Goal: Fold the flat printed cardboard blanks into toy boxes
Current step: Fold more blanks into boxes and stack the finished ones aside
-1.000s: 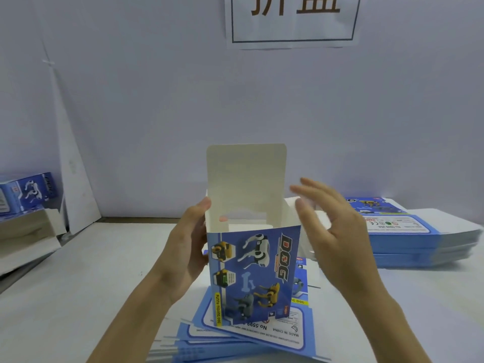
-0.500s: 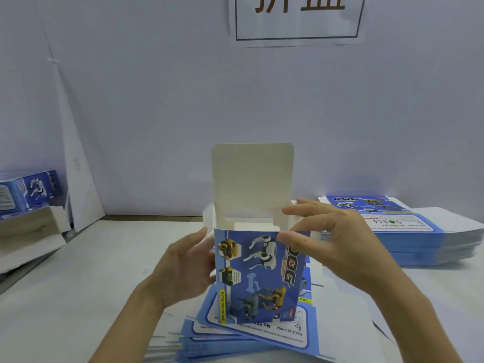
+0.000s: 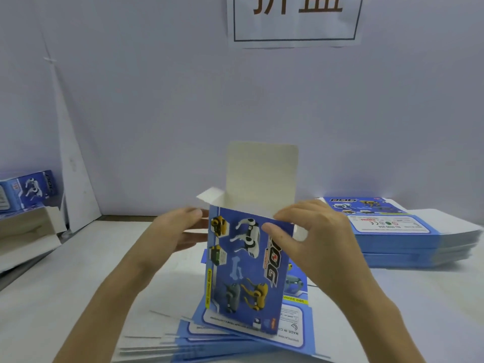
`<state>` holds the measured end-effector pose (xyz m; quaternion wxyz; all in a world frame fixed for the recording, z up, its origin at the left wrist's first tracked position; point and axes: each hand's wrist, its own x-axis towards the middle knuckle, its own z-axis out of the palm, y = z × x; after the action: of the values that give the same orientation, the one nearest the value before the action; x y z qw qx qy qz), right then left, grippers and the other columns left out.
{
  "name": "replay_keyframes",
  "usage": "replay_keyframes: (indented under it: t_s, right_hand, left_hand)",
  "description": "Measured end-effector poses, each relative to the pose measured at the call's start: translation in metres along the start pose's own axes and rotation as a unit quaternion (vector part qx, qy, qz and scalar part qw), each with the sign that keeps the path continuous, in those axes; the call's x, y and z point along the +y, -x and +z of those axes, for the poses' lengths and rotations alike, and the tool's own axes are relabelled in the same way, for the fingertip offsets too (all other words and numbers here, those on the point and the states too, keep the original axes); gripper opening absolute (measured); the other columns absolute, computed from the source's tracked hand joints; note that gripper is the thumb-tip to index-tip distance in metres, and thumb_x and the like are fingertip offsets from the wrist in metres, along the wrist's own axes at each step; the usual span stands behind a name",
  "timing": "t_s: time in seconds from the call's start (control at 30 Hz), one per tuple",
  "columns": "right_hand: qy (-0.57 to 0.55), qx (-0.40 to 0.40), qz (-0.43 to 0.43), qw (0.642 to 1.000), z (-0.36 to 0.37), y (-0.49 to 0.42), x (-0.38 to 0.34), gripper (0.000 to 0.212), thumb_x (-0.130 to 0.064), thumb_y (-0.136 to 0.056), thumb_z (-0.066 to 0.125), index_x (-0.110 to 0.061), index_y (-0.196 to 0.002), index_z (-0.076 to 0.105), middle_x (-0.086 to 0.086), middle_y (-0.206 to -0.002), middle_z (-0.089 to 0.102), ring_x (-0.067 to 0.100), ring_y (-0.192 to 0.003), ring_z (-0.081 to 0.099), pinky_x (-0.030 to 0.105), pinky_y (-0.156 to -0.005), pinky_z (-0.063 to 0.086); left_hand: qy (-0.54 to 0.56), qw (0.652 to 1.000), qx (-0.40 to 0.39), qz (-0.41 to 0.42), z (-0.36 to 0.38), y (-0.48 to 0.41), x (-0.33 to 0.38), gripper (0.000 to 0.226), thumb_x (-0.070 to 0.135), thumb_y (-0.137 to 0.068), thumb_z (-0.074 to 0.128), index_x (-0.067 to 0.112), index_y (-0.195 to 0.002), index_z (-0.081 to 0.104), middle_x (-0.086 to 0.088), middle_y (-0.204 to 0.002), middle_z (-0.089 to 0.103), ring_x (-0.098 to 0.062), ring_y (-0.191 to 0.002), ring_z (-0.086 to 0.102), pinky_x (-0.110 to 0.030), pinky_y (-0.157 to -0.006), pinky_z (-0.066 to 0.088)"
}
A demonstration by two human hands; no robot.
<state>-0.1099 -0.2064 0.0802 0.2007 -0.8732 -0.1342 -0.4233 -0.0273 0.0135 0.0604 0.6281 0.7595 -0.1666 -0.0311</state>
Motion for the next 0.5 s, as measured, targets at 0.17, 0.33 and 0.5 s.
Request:
replay_keyframes:
  t_s: [0.17, 0.33, 0.5]
  right_hand:
    - [0.010, 0.018, 0.004, 1.000, 0.012, 0.000, -0.012, 0.020, -0.028, -0.080, 0.070, -0.013, -0.067, 0.071, -0.003, -0.070, 0.070, 0.021, -0.063, 0.061, 0.039, -0.068, 0.051]
    - [-0.116, -0.058, 0.058, 0.990, 0.015, -0.001, -0.019, 0.020, -0.033, -0.089, 0.064, -0.016, -0.087, 0.074, -0.006, -0.092, 0.070, 0.008, -0.086, 0.061, 0.026, -0.082, 0.049]
    - [-0.056, 0.197, 0.084, 0.975, -0.008, -0.033, -0.005, 0.019, -0.022, -0.086, 0.060, -0.017, -0.099, 0.073, -0.003, -0.098, 0.060, 0.021, -0.091, 0.058, 0.025, -0.079, 0.044]
  left_hand:
    - [-0.075, 0.987, -0.125, 0.061, 0.028, 0.011, 0.002, 0.108, 0.052, -0.048, 0.083, 0.070, -0.128, 0.012, 0.048, -0.122, 0.043, 0.021, -0.113, 0.046, -0.004, -0.080, 0.046]
    - [-0.160, 0.978, 0.060, 0.121, 0.079, 0.009, -0.023, 0.142, 0.041, -0.049, 0.092, 0.063, -0.130, -0.023, 0.017, -0.137, 0.019, -0.007, -0.129, 0.036, -0.029, -0.100, 0.048]
    - [-0.130, 0.980, 0.084, 0.123, 0.075, 0.002, -0.041, 0.135, 0.050, -0.050, 0.088, 0.077, -0.115, -0.026, 0.032, -0.117, 0.017, -0.005, -0.128, 0.035, -0.014, -0.089, 0.040]
